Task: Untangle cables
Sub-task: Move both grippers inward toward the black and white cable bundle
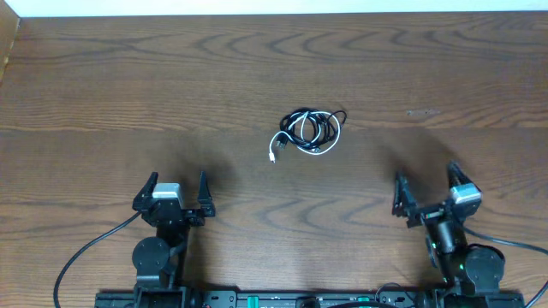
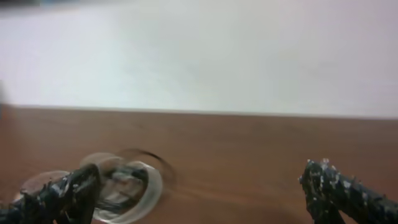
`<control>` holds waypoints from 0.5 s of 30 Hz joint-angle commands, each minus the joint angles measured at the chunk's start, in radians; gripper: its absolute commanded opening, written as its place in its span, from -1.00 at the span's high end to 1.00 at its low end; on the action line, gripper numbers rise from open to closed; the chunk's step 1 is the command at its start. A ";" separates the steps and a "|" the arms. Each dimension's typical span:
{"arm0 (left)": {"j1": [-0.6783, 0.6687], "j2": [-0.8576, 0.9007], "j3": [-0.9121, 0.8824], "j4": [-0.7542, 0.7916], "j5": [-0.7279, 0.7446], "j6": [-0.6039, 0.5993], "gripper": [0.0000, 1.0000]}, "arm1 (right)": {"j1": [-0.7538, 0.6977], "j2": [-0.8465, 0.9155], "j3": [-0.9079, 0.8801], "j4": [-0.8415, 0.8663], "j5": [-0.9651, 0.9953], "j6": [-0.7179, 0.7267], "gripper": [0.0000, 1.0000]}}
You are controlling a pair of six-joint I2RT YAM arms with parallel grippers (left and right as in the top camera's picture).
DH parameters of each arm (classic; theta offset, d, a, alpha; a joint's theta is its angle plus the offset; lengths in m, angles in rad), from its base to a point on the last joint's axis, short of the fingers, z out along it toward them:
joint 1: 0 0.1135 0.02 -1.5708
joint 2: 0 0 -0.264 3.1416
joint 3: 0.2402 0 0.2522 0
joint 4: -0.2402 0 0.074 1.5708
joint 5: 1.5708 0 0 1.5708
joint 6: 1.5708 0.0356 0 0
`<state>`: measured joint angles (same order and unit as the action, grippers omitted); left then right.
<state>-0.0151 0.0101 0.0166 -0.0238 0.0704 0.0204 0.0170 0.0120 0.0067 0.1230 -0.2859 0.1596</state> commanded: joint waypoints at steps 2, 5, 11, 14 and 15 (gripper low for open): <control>-0.003 -0.006 -0.008 0.073 0.271 -0.105 -0.96 | 0.004 -0.006 -0.001 0.089 -0.293 0.197 -0.98; -0.003 -0.006 0.077 0.204 0.518 -0.140 -0.96 | 0.003 -0.006 0.007 0.282 -0.321 0.249 -0.98; -0.002 0.008 0.415 0.010 0.520 -0.086 -0.96 | 0.000 0.002 0.190 0.241 -0.319 0.220 -0.98; -0.002 0.076 0.632 -0.185 0.521 -0.054 -0.96 | -0.007 0.046 0.417 -0.046 -0.320 0.116 -0.98; -0.002 0.104 0.687 -0.248 0.521 -0.055 -0.96 | -0.009 0.068 0.480 -0.130 -0.319 0.080 -0.99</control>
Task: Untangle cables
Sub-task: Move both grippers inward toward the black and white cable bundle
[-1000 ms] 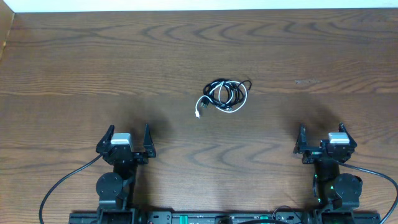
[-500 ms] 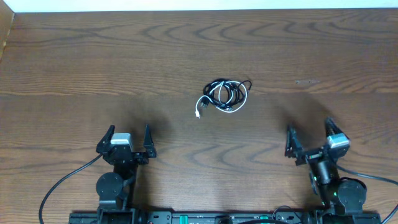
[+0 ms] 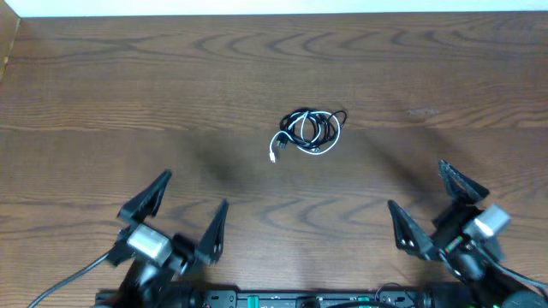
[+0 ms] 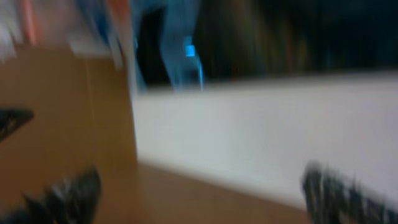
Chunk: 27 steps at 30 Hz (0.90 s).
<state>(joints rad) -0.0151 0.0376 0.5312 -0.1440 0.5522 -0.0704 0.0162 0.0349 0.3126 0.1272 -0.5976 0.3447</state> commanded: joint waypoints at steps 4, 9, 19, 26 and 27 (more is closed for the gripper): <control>-0.002 0.256 0.426 -0.455 0.038 0.045 -0.95 | -0.009 0.203 0.455 -0.474 -0.008 -0.220 -0.99; -0.002 0.636 0.858 -0.952 -0.041 0.142 -0.96 | -0.009 0.547 0.858 -0.943 -0.037 -0.350 -0.98; -0.002 1.059 1.154 -1.321 0.371 0.141 -0.96 | -0.008 0.914 1.049 -1.253 -0.452 -0.304 -0.99; -0.002 1.176 1.152 -1.361 0.113 0.120 -0.96 | 0.033 1.058 1.044 -1.315 -0.075 -0.157 -0.99; -0.002 1.193 1.146 -1.369 0.055 0.087 -0.95 | 0.056 1.081 1.042 -1.325 -0.009 -0.154 -0.98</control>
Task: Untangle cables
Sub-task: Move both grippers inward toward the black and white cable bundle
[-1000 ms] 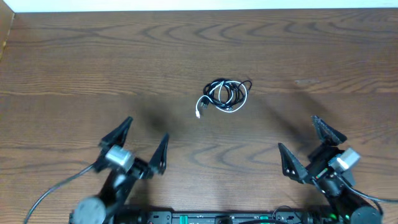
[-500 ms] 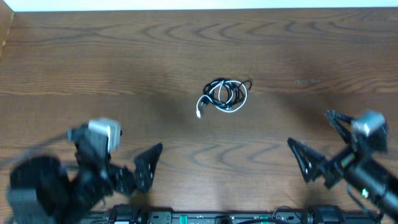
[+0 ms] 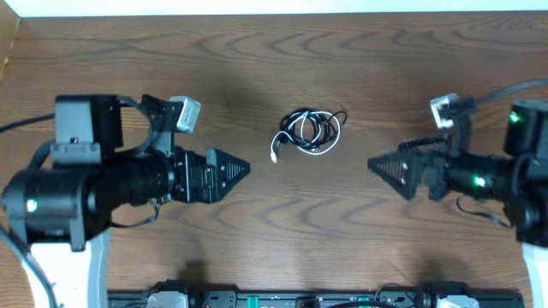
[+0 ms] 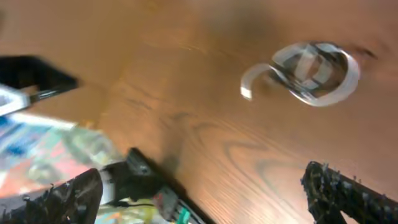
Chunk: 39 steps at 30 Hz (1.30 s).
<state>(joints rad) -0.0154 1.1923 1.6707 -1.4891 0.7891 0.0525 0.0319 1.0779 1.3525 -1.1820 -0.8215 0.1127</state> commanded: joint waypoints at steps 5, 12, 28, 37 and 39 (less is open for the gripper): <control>-0.001 0.143 -0.062 -0.040 -0.251 -0.130 -0.95 | 0.168 0.167 -0.010 0.034 0.233 0.080 -0.98; -0.001 0.265 -0.064 -0.058 -0.251 -0.140 -0.96 | 0.188 0.243 -0.011 0.079 0.212 0.202 -0.99; -0.001 0.381 -0.064 0.069 -0.252 -0.140 -0.96 | 0.292 0.524 -0.019 0.324 0.382 0.374 -0.99; -0.003 0.383 -0.066 0.122 -0.252 -0.140 -0.96 | 0.307 0.673 -0.019 0.520 0.422 0.450 -0.75; -0.003 0.383 -0.066 0.122 -0.252 -0.140 -0.96 | 0.311 0.713 -0.019 0.530 0.427 0.469 -0.60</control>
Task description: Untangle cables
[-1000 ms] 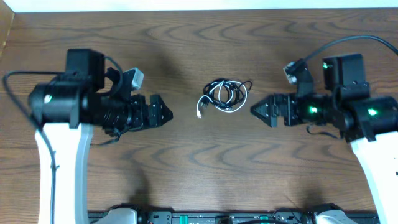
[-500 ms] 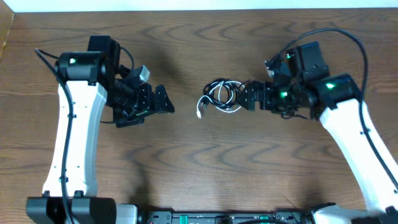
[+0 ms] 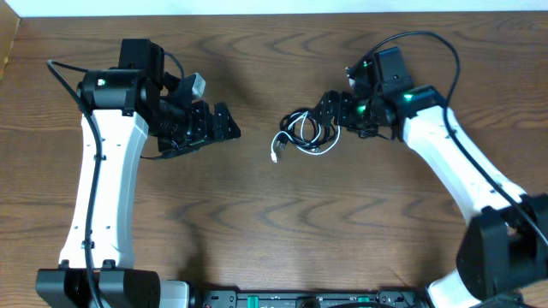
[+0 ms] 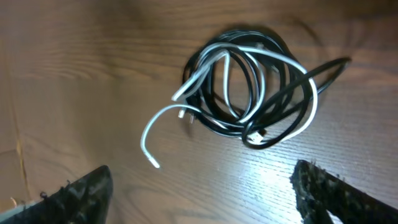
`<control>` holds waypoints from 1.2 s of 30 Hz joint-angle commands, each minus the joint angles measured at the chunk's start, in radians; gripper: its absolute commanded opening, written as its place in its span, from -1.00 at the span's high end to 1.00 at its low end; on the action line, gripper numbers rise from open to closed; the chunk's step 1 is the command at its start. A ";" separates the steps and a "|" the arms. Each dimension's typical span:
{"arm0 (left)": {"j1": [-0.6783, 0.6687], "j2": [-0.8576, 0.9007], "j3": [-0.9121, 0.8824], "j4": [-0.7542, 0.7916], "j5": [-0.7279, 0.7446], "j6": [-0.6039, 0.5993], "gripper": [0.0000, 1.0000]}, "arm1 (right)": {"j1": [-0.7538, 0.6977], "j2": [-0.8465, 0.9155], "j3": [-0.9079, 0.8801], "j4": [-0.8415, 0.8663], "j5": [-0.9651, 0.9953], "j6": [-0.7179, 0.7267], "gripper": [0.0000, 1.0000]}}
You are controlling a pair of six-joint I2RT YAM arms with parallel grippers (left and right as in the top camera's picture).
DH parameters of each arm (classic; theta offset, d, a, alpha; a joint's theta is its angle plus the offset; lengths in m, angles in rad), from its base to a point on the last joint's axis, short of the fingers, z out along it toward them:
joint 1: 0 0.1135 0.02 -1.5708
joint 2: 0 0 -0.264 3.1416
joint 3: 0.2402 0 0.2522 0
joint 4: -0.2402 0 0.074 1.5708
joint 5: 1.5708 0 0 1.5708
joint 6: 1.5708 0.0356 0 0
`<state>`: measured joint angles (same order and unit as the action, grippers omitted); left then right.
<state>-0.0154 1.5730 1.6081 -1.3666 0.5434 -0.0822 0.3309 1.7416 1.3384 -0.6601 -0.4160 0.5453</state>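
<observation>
A black cable and a white cable lie coiled together in one tangled bundle (image 3: 309,130) mid-table. In the right wrist view the bundle (image 4: 249,87) fills the upper middle, and the white cable's loose end (image 4: 151,160) curls out to the lower left. My right gripper (image 3: 329,109) hovers at the bundle's right edge. It is open (image 4: 199,208), both fingers (image 4: 78,198) spread wide with nothing between them. My left gripper (image 3: 224,124) hangs to the left of the bundle, apart from it, and looks open.
The wooden table (image 3: 257,222) carries only the cables. Its far edge (image 3: 274,12) meets a white wall. Both arm bases stand at the near edge, with the left arm (image 3: 98,197) and the right arm (image 3: 454,162) reaching in from each side.
Both arms have moved further up the table. My right gripper has gone from well right of the bundle to its right edge, looking down on it. My left gripper is now higher, left of the bundle.
Both grippers first rested open near the front edge, with the bundle untouched mid-table. Then they were raised and open wide. Later they pointed inward from either side of the bundle. Now they flank it closely. The cables have not moved.
</observation>
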 commanded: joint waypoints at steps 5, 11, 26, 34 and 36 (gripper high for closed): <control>-0.003 0.002 -0.004 -0.008 -0.006 -0.006 -0.96 | 0.011 0.140 -0.005 0.058 0.021 0.046 -0.46; -0.003 0.002 -0.021 -0.006 -0.006 -0.006 -0.96 | 0.007 0.171 -0.005 0.082 0.021 0.014 -0.01; -0.003 0.002 -0.053 -0.006 -0.005 -0.015 -0.96 | -0.013 0.158 0.084 0.074 -0.171 0.014 0.97; -0.004 0.002 -0.053 -0.023 0.014 -0.070 -0.96 | -0.018 0.055 0.251 -0.080 -0.216 -0.048 0.97; -0.004 0.002 -0.053 -0.023 0.028 -0.070 -0.96 | -0.019 0.013 0.280 -0.097 -0.215 -0.072 0.97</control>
<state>-0.0154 1.5730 1.5593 -1.3849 0.5480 -0.1368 0.3195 1.8565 1.5490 -0.7441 -0.5976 0.5308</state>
